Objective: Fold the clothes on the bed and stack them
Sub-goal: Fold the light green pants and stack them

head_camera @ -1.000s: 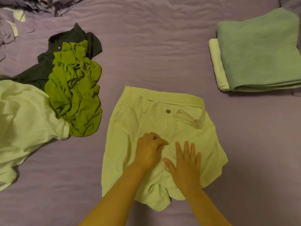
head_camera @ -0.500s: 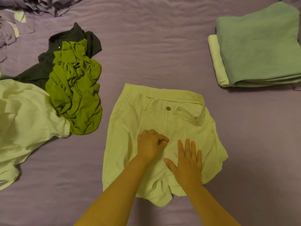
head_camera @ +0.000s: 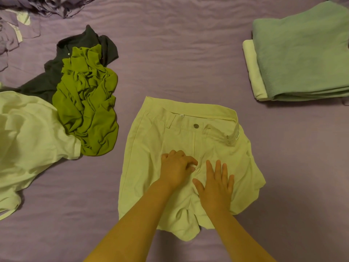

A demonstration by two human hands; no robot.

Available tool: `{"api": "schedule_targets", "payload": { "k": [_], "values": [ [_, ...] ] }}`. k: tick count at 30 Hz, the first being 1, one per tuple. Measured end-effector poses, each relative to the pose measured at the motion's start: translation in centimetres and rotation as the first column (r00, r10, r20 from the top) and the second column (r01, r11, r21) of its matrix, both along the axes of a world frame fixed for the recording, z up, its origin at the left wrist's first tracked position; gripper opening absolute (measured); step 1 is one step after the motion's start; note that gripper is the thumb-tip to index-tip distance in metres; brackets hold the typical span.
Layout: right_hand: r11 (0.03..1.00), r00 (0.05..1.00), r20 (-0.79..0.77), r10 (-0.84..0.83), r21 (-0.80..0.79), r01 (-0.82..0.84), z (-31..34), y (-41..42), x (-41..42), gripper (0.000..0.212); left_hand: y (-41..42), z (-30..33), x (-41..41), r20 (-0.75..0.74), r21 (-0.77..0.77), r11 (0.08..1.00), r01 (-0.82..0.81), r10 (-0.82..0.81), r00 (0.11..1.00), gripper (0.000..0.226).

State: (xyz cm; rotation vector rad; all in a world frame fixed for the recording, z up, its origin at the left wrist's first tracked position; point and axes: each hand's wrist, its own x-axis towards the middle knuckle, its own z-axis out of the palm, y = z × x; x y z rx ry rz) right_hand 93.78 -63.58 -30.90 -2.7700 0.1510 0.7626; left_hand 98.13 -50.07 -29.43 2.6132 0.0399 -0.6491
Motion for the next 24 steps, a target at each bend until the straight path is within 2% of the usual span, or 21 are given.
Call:
{"api": "schedule_targets", "payload": {
  "k": [3, 8, 11, 14, 17, 20, 24],
  "values": [
    [1.0, 1.0, 0.021, 0.004, -0.009, -0.004, 0.0, 0.0, 0.1, 0.087, -0.2, -0.1, 0.0, 0.022, -0.013, 0.999, -0.036, 0.037, 0.999, 0.024],
    [1.0, 0.999, 0.047, 0.003, 0.021, -0.004, -0.3, 0.0, -0.1, 0.097, -0.6, -0.2, 0.7, -0.038, -0.043, 0.994, -0.097, 0.096, 0.995, 0.015],
    [0.999, 0.998, 0.058, -0.035, -0.01, 0.036, -0.2, 0.4, 0.1, 0.087, -0.5, -0.2, 0.5, -0.02, -0.025, 0.998, -0.056, 0.056, 0.998, 0.016],
    [0.998, 0.998, 0.045, -0.032, -0.054, 0.035, -0.3, 1.1, 0.3, 0.074, -0.2, -0.2, 0.0, 0.086, -0.027, 1.0, -0.007, 0.01, 0.996, 0.014],
    [0.997, 0.991, 0.133, 0.007, -0.081, 0.004, -0.9, 1.3, 0.3, 0.075, -0.1, -0.6, -0.1, 0.191, -0.053, 0.999, -0.007, 0.017, 0.981, 0.012],
    [0.996, 0.995, 0.095, -0.001, -0.089, 0.01, -0.7, 1.2, 0.2, 0.073, -0.5, -0.9, -0.2, 0.163, -0.037, 0.999, 0.026, -0.02, 0.986, 0.021],
    [0.995, 0.999, 0.047, -0.015, -0.1, 0.019, -0.6, 1.1, 0.4, 0.077, -0.4, -0.8, 0.7, 0.104, -0.006, 0.993, 0.115, -0.114, 0.988, 0.016]
  ]
}}
